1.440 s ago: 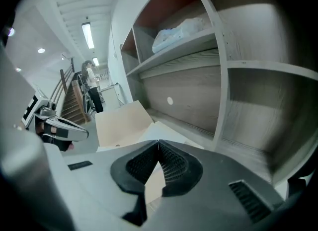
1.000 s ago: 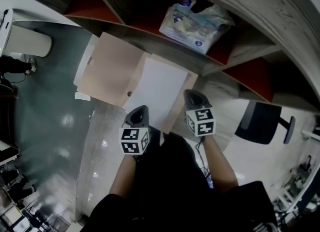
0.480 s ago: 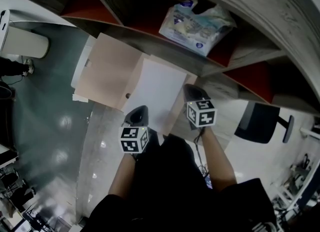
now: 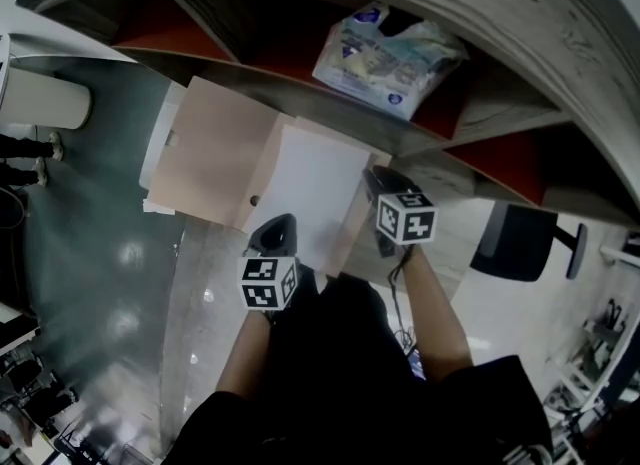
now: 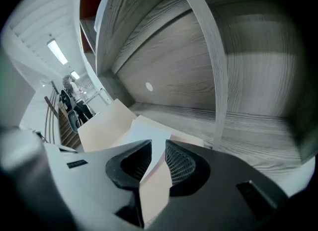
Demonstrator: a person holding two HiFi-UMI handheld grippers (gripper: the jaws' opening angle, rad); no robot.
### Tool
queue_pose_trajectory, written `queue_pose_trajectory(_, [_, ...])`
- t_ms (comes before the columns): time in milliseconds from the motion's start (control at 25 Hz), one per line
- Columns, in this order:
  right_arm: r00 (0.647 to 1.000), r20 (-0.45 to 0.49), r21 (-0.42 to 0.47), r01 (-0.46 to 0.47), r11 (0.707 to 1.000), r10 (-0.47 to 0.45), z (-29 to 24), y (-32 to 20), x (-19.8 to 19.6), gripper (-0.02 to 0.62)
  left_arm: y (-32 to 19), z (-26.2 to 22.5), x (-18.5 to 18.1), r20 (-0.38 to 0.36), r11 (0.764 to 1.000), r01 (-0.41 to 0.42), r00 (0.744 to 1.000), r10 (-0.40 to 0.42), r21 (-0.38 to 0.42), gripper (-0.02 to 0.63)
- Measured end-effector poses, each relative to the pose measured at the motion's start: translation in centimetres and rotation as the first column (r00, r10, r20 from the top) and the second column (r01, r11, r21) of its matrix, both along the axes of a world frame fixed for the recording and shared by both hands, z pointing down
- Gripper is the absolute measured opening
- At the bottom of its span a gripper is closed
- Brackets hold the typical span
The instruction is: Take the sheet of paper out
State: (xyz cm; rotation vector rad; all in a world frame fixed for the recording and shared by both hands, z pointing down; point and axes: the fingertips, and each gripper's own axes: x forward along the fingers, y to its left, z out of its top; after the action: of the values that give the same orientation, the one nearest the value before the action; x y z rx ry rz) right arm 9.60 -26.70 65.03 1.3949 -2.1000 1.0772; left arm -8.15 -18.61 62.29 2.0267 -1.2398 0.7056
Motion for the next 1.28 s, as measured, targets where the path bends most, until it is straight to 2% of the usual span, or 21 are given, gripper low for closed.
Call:
queue_pose_trajectory(280, [0.993,0.075,-0.071,-0.083,0.994,0.088,1.1,-0.9,0.5,0.098,-0.2,0.4,-0.5,0.004,1.000,0.000,1.000,0.000,-0.016,0.043])
queue_pose_trajectory(440, [0.995,0.053,-0.094,-0.083,0.992,0.088,1.7,-1.3,0.6,0.126,-0.5,0.5,-0.5,0.001,1.000,0.000,1.000,0.000,-0.017,0.043])
queue_pose_trajectory(840, [0.993,0.020,-0.151,-0.113,0.982,0.117,3.2,-2.1,0.4,0.140,-0.8,0.7,-1.0,-0.006,1.000,0.012,1.000,-0.012,-0.024,0.043])
queue_pose_trajectory(1280, [0.995,-0.017,-0.156,-0.103,0.982,0.101,3.4,-2.5,0.2,0.140,-1.1,1.0,-1.9,-0.023,0.999,0.038,0.999,-0.039,-0.025,0.043])
